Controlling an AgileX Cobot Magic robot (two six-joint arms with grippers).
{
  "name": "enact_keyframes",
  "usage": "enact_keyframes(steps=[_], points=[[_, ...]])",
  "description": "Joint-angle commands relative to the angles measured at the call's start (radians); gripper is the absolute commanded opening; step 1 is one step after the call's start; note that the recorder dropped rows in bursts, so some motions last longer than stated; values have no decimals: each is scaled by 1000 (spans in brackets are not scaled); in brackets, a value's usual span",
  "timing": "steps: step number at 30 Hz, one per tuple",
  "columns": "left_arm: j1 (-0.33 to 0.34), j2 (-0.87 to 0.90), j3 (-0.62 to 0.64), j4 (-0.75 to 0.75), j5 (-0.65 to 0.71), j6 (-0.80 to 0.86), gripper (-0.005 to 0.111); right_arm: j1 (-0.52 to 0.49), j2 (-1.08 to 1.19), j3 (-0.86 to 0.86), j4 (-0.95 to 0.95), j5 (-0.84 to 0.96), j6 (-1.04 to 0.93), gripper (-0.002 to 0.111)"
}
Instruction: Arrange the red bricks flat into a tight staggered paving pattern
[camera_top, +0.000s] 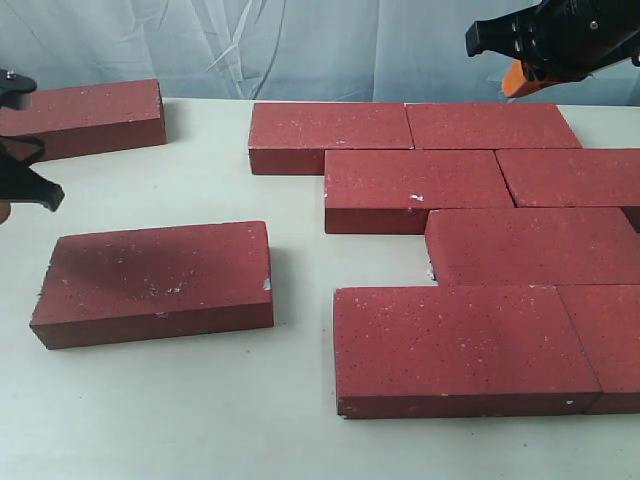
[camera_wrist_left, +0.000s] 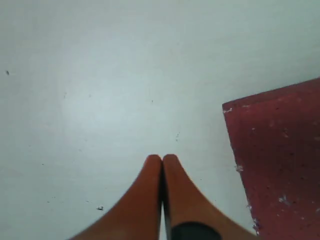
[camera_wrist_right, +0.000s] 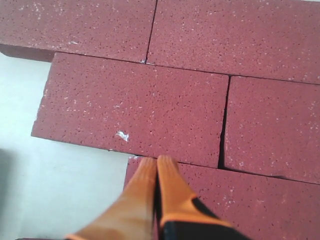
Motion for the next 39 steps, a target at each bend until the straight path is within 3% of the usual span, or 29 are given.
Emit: enact_keyframes(steps=[1,6,12,25,31,39], points=[[25,89,7,-47,-4,-11,0,-6,-5,6,-4,6,0,-1],[24,197,8,-193,24,51,0,-6,-5,6,-4,6,0,-1],[24,265,8,-527,16,315,0,-6,-5,6,-4,6,0,-1],[24,284,8,-799,-25,539,0,-6,-5,6,-4,6,0,-1],[33,284,8,-729,-42,533,0,-6,-5,6,-2,44,-37,-1],[74,284,8,-495,-63,284,0,7,-5,6,106,87,-234,-1]])
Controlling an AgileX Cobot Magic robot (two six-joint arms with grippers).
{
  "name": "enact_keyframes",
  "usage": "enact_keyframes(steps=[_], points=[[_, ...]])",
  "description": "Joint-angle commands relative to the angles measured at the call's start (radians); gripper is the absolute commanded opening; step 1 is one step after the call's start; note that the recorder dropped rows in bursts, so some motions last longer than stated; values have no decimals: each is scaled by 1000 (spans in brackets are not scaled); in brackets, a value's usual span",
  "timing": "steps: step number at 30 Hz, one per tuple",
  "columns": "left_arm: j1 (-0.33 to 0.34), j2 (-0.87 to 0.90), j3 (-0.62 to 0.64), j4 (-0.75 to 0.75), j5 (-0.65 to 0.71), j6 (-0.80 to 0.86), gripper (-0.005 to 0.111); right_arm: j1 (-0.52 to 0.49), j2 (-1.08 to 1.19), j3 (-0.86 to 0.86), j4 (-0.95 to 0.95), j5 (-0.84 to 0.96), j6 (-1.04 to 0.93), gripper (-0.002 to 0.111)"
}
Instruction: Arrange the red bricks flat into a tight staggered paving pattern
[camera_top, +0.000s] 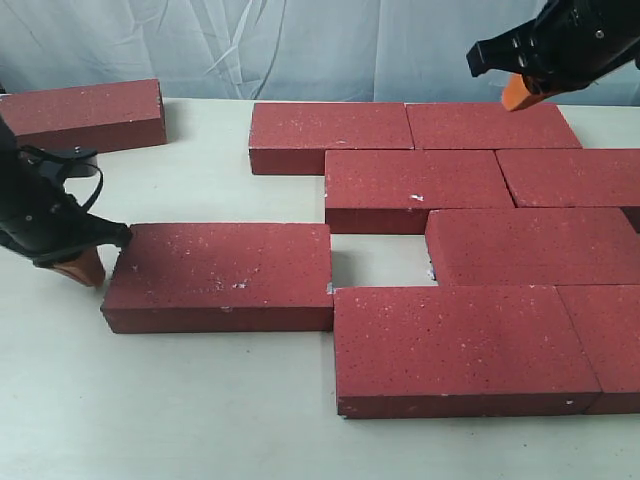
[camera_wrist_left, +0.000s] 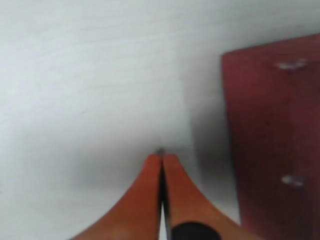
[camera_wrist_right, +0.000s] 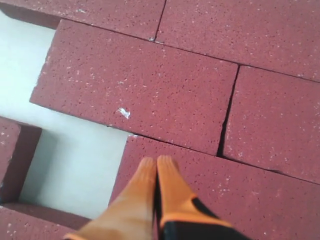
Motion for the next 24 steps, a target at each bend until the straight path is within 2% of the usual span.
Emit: enact_keyframes(steps=[1,5,14,17,22,24], points=[[13,0,1,85,-2,-105,0,14,-5,6,103,33,-125,-1],[11,0,1,48,7,-98,0,77,-5,6,196,79,-219,-1],[11,0,1,4,7,-84,0,258,44,6,202,113,-231,-1],[11,-38,1,-66,12,-21,0,357,116,6,202,140,-276,-1],[11,-79,12,-45,42,-6,0,472,195,6,207,149,-299,-1],[11,-79,64,-45,-10,-6,0,532,247,6,208,141,-303,-1]])
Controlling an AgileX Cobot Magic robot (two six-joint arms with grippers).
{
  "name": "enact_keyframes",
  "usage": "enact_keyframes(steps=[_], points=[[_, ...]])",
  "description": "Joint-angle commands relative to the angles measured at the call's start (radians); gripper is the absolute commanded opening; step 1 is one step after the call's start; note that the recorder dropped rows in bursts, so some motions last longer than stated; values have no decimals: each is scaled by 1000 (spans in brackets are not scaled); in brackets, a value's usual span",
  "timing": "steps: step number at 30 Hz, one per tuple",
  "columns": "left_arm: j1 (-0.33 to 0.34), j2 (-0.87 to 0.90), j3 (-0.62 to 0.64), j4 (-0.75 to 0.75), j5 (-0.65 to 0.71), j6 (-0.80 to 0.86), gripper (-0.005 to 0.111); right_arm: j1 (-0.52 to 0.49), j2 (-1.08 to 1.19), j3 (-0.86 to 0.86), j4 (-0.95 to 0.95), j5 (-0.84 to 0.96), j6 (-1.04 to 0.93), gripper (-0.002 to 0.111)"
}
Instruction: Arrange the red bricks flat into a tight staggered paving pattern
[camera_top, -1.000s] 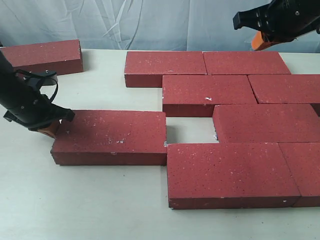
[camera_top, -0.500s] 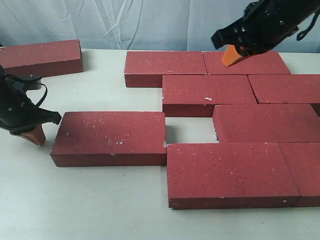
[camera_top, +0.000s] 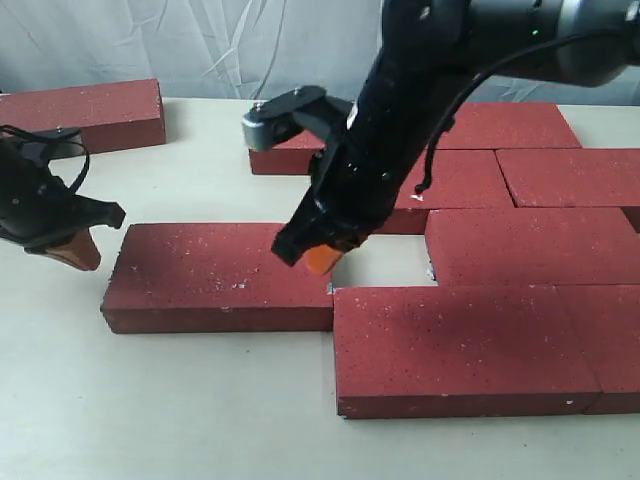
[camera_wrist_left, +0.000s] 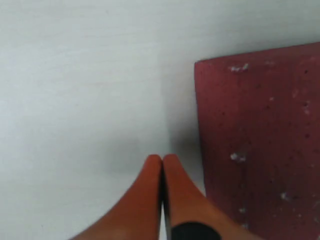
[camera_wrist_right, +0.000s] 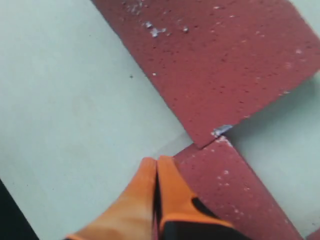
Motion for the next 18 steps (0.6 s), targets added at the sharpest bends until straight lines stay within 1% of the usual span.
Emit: enact_keyframes(steps=[1,2,5,10,15,18], points=[[-1,-7,58,-14,-41,3,0,80,72,6,4,-14,-16,-1],[-1,-7,58,-36,-41,17,0,102,101,6,2,-29,-16,-1],[-1,-7,58,-83,-41,63,0,125,153,6,-4,-70,-16,-1],[-1,22,58,-130,-49,75,0,125,193,6,-28,-121,-12,-1],[-1,50,58,-210,-49,167,0,125,200,6,-32,-136,-5,-1],[-1,50,58,-232,-49,201,0,125,200,6,-51,-155,8,-1]])
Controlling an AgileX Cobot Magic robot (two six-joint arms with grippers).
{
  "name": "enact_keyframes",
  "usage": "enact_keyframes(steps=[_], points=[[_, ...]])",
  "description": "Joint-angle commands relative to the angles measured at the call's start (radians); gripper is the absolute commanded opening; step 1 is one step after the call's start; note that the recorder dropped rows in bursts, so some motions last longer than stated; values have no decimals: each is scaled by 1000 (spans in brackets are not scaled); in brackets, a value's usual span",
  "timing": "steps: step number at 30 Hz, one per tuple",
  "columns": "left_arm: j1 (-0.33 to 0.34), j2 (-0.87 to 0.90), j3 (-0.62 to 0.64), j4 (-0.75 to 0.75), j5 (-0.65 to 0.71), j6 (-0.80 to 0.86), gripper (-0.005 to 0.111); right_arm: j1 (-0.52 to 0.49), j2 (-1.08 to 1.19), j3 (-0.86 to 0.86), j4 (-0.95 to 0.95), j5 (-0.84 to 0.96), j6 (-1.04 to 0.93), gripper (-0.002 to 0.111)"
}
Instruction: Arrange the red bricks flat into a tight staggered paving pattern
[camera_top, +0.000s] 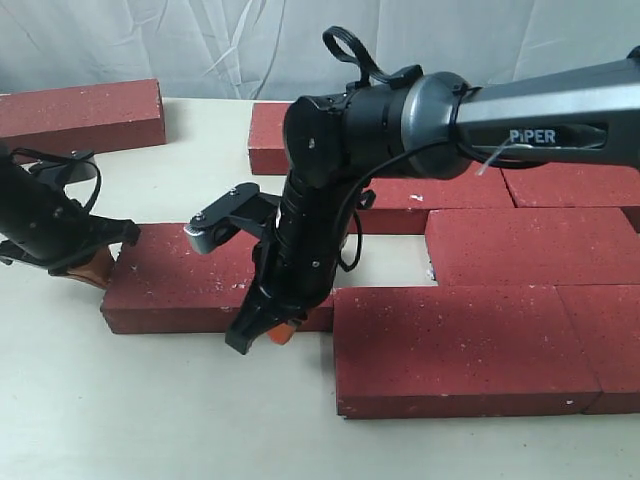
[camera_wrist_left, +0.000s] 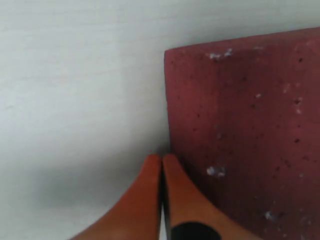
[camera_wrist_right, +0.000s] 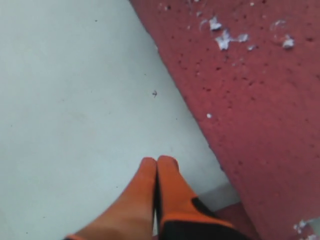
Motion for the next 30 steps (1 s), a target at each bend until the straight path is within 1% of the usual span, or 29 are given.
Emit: enact_keyframes(steps=[1,6,19,30], points=[[-1,3,1,-46,-9,50,0,1,2,6,-40,-35,29,-1],[-1,3,1,-47,-16,50,0,1,2,6,-85,-62,72,-1],[1,3,1,-14,-38,50,0,1,2,6,-85,-102,93,-1],[1,3,1,-18,-60,50,0,1,2,6,-85,-126,93,-1]])
